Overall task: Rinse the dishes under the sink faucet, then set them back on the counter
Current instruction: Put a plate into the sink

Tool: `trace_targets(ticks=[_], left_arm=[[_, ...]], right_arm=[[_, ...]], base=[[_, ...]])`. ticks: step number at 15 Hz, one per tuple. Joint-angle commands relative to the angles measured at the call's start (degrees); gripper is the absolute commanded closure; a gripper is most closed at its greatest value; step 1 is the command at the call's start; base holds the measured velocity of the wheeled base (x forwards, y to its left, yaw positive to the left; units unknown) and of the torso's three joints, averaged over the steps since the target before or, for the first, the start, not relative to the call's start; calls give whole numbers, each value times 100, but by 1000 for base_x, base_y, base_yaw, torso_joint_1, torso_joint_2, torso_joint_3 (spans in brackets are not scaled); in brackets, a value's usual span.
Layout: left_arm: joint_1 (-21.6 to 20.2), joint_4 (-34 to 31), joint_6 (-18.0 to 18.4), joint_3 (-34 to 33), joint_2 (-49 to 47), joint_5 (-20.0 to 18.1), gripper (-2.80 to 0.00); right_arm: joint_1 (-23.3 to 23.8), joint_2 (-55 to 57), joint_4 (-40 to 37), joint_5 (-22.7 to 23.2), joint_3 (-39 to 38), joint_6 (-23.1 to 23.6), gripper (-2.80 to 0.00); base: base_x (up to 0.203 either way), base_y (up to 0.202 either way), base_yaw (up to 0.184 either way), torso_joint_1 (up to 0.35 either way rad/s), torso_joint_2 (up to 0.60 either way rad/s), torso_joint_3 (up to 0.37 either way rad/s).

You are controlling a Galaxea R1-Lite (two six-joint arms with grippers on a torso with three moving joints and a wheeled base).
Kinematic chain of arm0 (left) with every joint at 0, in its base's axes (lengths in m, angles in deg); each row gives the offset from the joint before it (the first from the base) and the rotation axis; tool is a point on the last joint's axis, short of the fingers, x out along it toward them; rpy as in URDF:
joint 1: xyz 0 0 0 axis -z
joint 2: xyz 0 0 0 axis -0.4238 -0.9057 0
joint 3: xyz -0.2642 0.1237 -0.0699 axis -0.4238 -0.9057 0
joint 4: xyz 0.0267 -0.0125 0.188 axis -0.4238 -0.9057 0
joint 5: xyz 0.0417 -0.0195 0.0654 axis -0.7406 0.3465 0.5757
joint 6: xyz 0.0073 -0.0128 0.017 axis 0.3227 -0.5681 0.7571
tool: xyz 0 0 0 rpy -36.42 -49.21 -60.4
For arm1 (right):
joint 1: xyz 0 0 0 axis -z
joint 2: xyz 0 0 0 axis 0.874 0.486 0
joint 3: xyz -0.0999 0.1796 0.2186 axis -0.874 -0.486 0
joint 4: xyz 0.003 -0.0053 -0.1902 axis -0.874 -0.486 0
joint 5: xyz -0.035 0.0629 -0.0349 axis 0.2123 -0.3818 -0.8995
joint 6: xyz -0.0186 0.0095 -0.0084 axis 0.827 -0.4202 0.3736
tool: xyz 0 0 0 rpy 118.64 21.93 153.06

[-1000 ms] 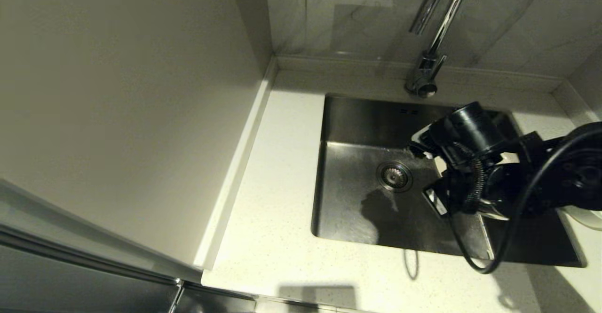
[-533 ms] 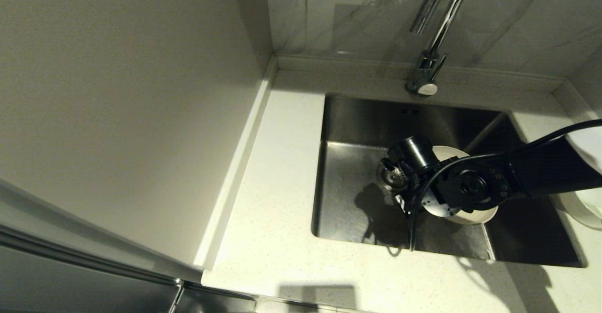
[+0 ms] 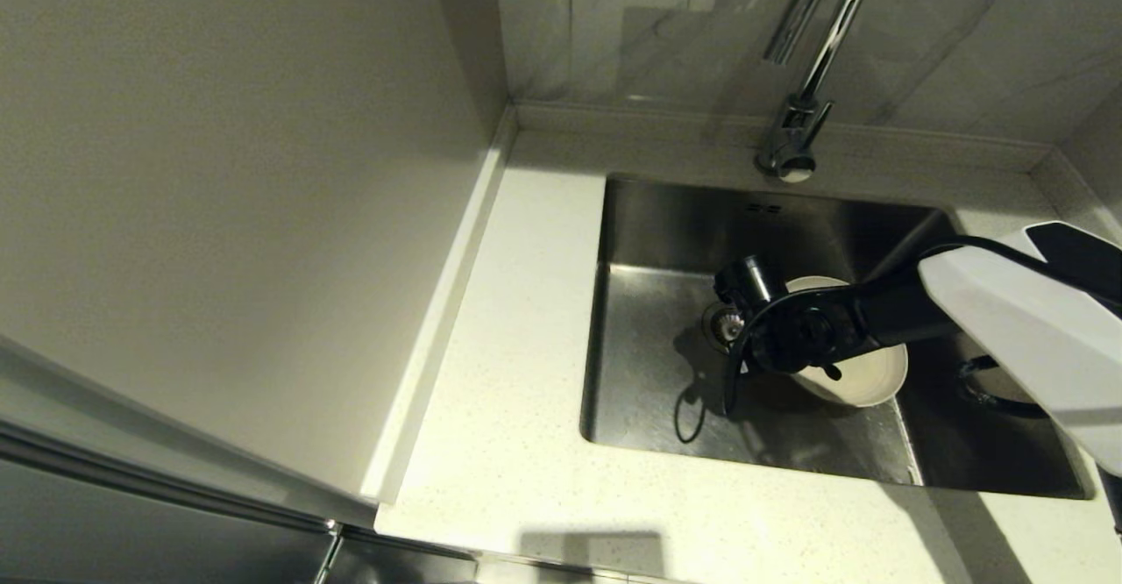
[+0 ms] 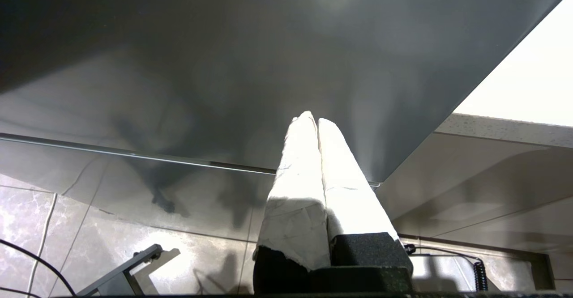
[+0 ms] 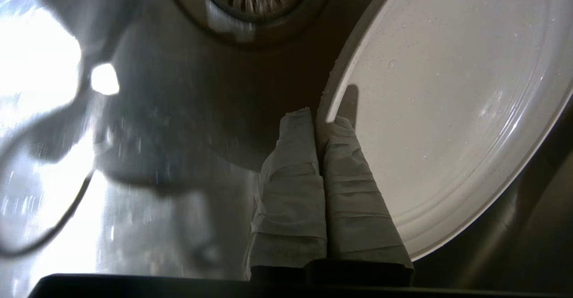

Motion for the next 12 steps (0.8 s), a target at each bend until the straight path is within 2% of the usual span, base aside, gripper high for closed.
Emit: trace_targets(ticks=[1, 10, 11, 12], left_arm=[[0, 3, -4, 0, 18, 3, 0], [0, 3, -4, 0, 18, 3, 0], [0, 3, -4, 0, 18, 3, 0], [0, 3, -4, 0, 18, 3, 0]], right_arm=[[66, 618, 2, -23, 491, 10, 0], [237, 1114, -35, -28, 974, 56, 0], [237, 1114, -36, -28, 1020, 63, -275], [254, 1112, -36, -28, 1055, 65, -280]], base=[[0, 0, 0, 0, 0, 0], [0, 0, 0, 0, 0, 0], [0, 0, 0, 0, 0, 0], [0, 0, 0, 0, 0, 0]])
